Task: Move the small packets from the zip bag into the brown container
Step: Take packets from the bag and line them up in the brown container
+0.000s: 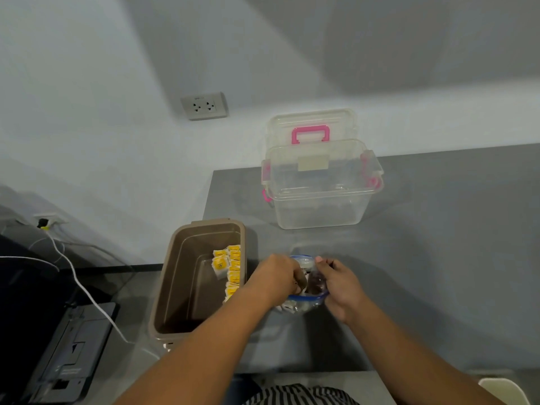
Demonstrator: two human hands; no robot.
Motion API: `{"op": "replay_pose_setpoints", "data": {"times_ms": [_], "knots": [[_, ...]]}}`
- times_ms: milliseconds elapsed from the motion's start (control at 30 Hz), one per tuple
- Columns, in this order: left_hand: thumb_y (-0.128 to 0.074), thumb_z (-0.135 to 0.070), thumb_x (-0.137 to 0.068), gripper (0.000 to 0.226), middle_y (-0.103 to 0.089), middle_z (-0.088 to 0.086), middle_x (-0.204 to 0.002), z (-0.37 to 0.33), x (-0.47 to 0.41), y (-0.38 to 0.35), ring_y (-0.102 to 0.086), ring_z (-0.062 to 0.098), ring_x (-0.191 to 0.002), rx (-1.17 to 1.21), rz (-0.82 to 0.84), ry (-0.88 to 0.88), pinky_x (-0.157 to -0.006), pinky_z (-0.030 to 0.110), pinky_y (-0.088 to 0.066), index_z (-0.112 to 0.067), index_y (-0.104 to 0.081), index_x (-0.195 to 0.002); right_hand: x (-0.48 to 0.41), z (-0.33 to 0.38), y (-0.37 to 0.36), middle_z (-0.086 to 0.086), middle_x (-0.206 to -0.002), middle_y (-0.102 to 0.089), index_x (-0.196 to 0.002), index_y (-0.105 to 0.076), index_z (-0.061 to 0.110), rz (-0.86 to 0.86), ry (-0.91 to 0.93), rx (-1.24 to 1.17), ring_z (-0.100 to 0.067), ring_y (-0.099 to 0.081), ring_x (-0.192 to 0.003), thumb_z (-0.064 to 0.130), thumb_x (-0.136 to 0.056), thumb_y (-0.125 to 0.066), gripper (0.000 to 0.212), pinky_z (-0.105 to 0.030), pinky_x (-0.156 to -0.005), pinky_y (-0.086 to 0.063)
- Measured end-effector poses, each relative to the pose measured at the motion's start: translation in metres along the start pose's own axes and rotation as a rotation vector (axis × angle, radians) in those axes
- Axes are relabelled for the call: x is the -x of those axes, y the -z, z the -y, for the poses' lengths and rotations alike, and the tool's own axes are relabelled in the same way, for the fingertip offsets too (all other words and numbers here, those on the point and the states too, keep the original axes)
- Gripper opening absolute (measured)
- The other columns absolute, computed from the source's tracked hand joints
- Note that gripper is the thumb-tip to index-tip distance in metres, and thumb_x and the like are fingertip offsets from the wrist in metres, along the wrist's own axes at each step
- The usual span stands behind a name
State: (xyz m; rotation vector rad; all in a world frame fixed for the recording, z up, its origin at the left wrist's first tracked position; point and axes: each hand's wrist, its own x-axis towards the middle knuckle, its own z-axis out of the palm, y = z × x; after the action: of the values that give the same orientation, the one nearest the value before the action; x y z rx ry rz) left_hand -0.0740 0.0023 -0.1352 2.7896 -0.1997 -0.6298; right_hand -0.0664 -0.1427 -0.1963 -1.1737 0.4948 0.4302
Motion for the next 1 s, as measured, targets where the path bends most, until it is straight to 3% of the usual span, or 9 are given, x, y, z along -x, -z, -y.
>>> {"op": "replay_pose_setpoints", "data": {"times_ms": [67,200,300,533,733,833,900,1000], "knots": [[-0.069,-0.027,-0.091,0.015,-0.073,0.0,-0.102,-0.002,0.001,-0.003,-0.069,0.017,-0.091,0.024,-0.014,0.016,-0.088,0.035,-0.057,-0.024,-0.076,-0.104,0.0,-0.001,0.0,-0.031,-0.1,-0.067,-0.097,-0.06,0.002,0.001,0.012,0.005,-0.038,-0.065,-0.092,0.018,-0.1,-0.06,0.016,-0.062,-0.096,-0.052],[-0.063,-0.049,-0.091,0.036,-0.071,0.005,-0.099,-0.009,0.0,-0.008,-0.067,0.021,-0.086,-0.091,-0.036,0.091,-0.083,0.036,-0.058,-0.017,-0.074,-0.106,-0.002,-0.003,0.0,-0.023,-0.095,-0.071,-0.1,-0.06,0.001,-0.004,0.02,-0.015,-0.035,-0.069,-0.086,0.017,-0.101,-0.059,0.016,-0.052,-0.083,-0.058],[-0.062,-0.038,-0.093,0.028,-0.071,0.003,-0.106,-0.01,0.002,-0.008,-0.068,0.02,-0.092,-0.162,0.0,0.087,-0.086,0.035,-0.058,-0.018,-0.072,-0.111,-0.004,-0.004,-0.002,-0.019,-0.088,-0.071,-0.096,-0.06,0.002,-0.021,0.029,-0.009,-0.03,-0.069,-0.076,0.016,-0.101,-0.059,0.015,-0.043,-0.071,-0.06],[-0.063,-0.012,-0.09,0.031,-0.071,0.002,-0.104,-0.002,0.004,-0.004,-0.068,0.019,-0.09,-0.013,-0.031,0.091,-0.089,0.034,-0.057,-0.024,-0.07,-0.118,-0.007,-0.005,-0.002,-0.021,-0.092,-0.073,-0.101,-0.061,-0.001,-0.006,0.014,-0.018,-0.033,-0.07,-0.085,0.018,-0.101,-0.058,0.019,-0.049,-0.083,-0.059],[-0.057,-0.013,-0.091,0.03,-0.064,0.001,-0.099,0.002,0.014,0.005,-0.061,0.017,-0.084,0.178,-0.104,0.04,-0.07,0.023,-0.052,-0.026,-0.062,-0.118,-0.011,-0.006,-0.003,-0.014,-0.08,-0.071,-0.088,-0.062,0.006,-0.017,0.025,-0.007,-0.027,-0.067,-0.075,0.017,-0.101,-0.06,0.017,-0.046,-0.083,-0.058],[-0.051,-0.02,-0.097,0.021,-0.068,0.003,-0.106,-0.001,0.014,0.008,-0.064,0.018,-0.089,0.113,-0.088,0.021,-0.079,0.029,-0.056,-0.022,-0.068,-0.109,-0.011,-0.005,-0.003,-0.015,-0.083,-0.072,-0.089,-0.063,0.006,-0.019,0.028,0.008,-0.028,-0.068,-0.078,0.018,-0.101,-0.059,0.017,-0.048,-0.086,-0.057],[-0.046,-0.024,-0.1,0.028,-0.07,0.005,-0.104,-0.002,0.015,0.011,-0.066,0.021,-0.09,0.076,-0.057,0.035,-0.084,0.035,-0.058,-0.018,-0.072,-0.106,-0.01,-0.004,-0.003,-0.016,-0.086,-0.072,-0.091,-0.063,0.006,-0.017,0.026,0.017,-0.028,-0.069,-0.081,0.018,-0.102,-0.059,0.017,-0.048,-0.086,-0.058],[-0.05,-0.017,-0.098,0.031,-0.065,0.006,-0.121,-0.002,0.013,0.016,-0.065,0.023,-0.105,0.007,-0.025,0.035,-0.093,0.035,-0.055,-0.02,-0.068,-0.124,-0.011,-0.004,-0.002,-0.015,-0.085,-0.073,-0.092,-0.062,0.005,-0.019,0.025,0.024,-0.027,-0.07,-0.079,0.019,-0.102,-0.058,0.017,-0.046,-0.082,-0.058]]}}
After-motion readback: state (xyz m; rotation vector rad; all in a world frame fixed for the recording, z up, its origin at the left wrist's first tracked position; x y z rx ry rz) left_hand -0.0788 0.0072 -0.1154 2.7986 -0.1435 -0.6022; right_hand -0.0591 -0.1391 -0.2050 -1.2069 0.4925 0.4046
